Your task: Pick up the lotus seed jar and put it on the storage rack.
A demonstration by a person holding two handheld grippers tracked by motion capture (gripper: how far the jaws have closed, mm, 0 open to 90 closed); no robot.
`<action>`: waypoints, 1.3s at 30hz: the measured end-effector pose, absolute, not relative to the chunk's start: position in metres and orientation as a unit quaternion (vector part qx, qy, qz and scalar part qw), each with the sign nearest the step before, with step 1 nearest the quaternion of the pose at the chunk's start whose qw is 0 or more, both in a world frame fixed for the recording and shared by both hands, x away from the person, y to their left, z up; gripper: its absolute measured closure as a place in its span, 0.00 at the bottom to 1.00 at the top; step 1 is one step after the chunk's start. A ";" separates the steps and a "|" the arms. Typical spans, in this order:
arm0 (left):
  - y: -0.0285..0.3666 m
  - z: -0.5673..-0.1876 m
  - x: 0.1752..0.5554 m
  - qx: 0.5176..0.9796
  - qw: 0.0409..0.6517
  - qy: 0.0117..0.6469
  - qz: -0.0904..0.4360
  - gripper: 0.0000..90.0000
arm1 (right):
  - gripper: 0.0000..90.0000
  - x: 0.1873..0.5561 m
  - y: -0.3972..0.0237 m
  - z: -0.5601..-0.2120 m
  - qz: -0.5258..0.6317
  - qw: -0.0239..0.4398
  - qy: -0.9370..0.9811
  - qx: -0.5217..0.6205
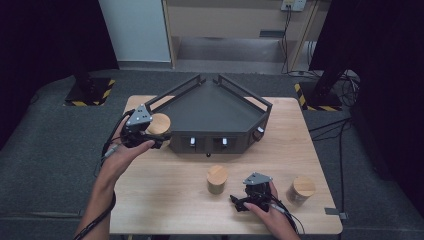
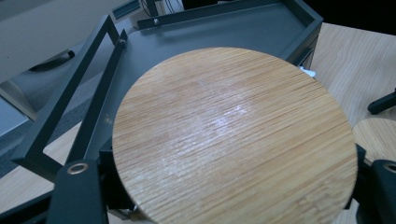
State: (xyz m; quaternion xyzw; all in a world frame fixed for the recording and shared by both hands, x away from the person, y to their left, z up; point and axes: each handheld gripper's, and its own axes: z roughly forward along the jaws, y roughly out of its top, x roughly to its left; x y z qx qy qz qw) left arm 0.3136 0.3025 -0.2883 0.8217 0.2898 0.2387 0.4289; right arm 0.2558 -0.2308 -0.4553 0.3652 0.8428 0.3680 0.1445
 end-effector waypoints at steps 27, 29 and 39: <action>0.290 -0.272 0.337 0.824 0.435 0.273 0.239 0.27 | 0.01 0.256 -0.231 -0.455 0.369 0.144 0.843 0.365; 0.288 -0.271 0.340 0.826 0.434 0.270 0.238 0.27 | 0.00 0.256 -0.231 -0.455 0.369 0.144 0.843 0.365; 0.278 -0.271 0.359 0.829 0.439 0.260 0.230 0.27 | 0.00 0.256 -0.231 -0.455 0.369 0.144 0.843 0.365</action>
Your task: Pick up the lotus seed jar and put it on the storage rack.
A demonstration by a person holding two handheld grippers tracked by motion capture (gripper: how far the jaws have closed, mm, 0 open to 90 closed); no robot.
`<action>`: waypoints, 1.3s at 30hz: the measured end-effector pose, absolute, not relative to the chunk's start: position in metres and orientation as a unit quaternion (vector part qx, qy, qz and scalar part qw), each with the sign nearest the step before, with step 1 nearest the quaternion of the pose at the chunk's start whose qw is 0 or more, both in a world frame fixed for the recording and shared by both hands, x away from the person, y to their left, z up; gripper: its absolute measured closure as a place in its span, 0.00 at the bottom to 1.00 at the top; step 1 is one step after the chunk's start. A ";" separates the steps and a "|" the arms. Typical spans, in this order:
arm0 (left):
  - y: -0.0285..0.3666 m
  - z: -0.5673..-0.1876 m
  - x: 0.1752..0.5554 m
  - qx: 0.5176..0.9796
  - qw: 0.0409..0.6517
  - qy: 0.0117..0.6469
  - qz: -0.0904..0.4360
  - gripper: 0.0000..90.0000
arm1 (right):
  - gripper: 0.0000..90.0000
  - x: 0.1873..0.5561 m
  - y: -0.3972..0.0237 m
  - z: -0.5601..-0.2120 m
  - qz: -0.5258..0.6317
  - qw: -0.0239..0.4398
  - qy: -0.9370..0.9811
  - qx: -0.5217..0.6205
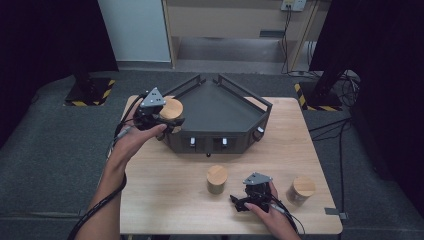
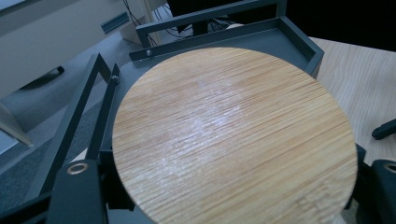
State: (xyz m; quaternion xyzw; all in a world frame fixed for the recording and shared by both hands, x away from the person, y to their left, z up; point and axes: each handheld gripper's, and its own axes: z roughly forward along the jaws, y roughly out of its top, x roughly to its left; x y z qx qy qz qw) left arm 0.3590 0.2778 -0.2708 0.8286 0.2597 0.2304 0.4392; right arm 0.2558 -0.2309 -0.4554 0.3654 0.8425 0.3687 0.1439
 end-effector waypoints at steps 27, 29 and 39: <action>0.258 -0.281 0.398 0.833 0.434 0.262 0.222 0.28 | 0.00 0.256 -0.231 -0.455 0.369 0.144 0.843 0.365; 0.259 -0.282 0.400 0.831 0.438 0.264 0.221 0.28 | 0.01 0.256 -0.231 -0.455 0.369 0.145 0.843 0.364; 0.256 -0.280 0.410 0.832 0.432 0.266 0.222 0.27 | 0.00 0.256 -0.231 -0.455 0.368 0.145 0.843 0.364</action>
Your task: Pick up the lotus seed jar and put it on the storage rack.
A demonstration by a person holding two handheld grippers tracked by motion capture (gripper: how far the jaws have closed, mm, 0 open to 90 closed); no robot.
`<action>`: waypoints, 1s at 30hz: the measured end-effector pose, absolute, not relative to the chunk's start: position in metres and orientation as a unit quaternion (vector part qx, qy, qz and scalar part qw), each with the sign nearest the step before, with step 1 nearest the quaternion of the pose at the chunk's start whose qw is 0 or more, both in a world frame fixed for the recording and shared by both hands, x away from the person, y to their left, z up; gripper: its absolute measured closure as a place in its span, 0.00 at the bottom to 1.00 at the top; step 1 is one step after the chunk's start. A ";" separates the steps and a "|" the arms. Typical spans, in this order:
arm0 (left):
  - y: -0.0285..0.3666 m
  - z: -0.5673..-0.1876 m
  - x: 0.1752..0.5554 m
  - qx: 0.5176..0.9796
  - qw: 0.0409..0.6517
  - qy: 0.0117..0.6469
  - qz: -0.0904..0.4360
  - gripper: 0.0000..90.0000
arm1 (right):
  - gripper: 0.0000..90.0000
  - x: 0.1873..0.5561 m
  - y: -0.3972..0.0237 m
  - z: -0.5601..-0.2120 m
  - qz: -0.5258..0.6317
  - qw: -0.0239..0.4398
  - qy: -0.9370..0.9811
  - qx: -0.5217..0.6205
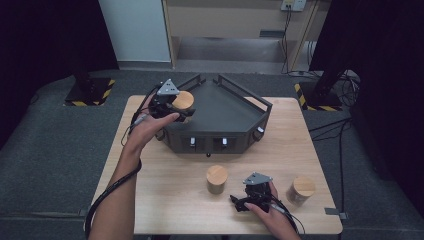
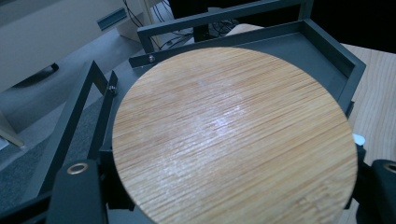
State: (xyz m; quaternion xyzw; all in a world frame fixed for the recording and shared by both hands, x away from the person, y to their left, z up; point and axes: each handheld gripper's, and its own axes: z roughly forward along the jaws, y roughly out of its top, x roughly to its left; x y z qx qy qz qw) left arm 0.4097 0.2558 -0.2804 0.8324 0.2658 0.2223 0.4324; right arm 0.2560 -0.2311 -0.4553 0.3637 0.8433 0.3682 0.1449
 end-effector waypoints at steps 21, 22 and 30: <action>0.255 -0.297 0.427 0.832 0.424 0.287 0.216 0.27 | 0.00 0.256 -0.231 -0.456 0.369 0.145 0.843 0.364; 0.255 -0.298 0.428 0.831 0.424 0.288 0.215 0.27 | 0.00 0.256 -0.231 -0.456 0.369 0.145 0.843 0.364; 0.254 -0.304 0.431 0.833 0.420 0.292 0.212 0.27 | 0.00 0.256 -0.231 -0.455 0.369 0.144 0.843 0.363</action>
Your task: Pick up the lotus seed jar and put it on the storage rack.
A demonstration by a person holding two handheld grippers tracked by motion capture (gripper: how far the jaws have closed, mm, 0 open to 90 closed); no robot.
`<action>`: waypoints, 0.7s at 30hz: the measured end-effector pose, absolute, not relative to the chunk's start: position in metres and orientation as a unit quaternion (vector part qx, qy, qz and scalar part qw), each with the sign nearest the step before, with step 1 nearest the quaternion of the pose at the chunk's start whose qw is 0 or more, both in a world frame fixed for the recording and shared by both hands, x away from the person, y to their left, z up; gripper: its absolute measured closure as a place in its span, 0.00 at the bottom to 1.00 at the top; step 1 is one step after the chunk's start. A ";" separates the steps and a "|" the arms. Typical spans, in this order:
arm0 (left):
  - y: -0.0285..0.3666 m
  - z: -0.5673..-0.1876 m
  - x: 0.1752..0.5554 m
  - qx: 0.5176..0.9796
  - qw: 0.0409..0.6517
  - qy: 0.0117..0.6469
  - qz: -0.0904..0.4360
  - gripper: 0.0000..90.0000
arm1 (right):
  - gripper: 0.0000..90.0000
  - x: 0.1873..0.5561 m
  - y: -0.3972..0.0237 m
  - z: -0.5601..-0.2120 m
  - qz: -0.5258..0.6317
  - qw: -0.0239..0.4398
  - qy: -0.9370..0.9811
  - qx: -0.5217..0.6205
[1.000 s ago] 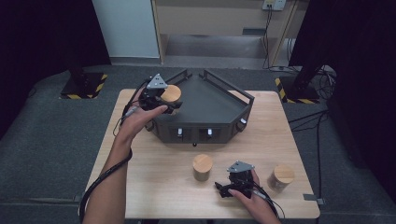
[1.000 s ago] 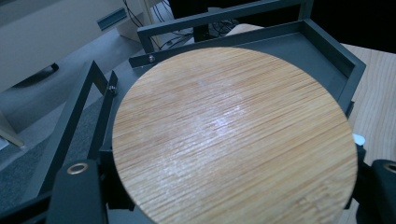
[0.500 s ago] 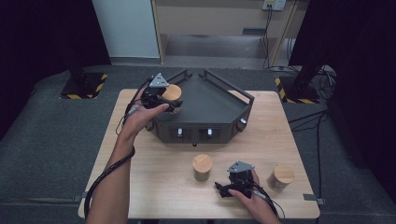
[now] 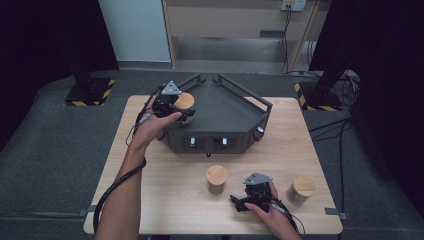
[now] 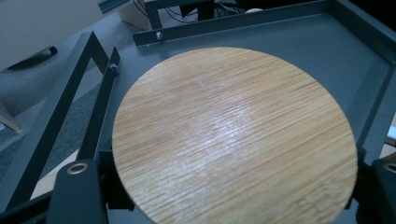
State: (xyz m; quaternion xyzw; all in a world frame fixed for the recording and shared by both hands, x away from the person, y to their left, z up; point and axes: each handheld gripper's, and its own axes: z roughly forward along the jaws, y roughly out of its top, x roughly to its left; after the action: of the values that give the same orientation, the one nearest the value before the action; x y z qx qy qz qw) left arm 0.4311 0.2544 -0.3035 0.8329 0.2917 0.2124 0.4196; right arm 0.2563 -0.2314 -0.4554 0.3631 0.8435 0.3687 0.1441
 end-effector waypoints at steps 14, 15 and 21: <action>0.254 -0.310 0.437 0.836 0.412 0.299 0.203 0.27 | 0.00 0.256 -0.231 -0.455 0.369 0.144 0.843 0.364; 0.254 -0.310 0.437 0.837 0.412 0.300 0.202 0.27 | 0.00 0.256 -0.231 -0.455 0.369 0.144 0.843 0.363; 0.257 -0.313 0.440 0.831 0.421 0.309 0.193 0.27 | 0.00 0.256 -0.231 -0.455 0.369 0.144 0.843 0.364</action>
State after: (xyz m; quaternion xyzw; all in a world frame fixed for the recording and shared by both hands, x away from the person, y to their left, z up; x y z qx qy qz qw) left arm 0.4396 0.2574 -0.3132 0.8309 0.3091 0.1926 0.4208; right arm 0.2563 -0.2314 -0.4553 0.3636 0.8433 0.3688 0.1436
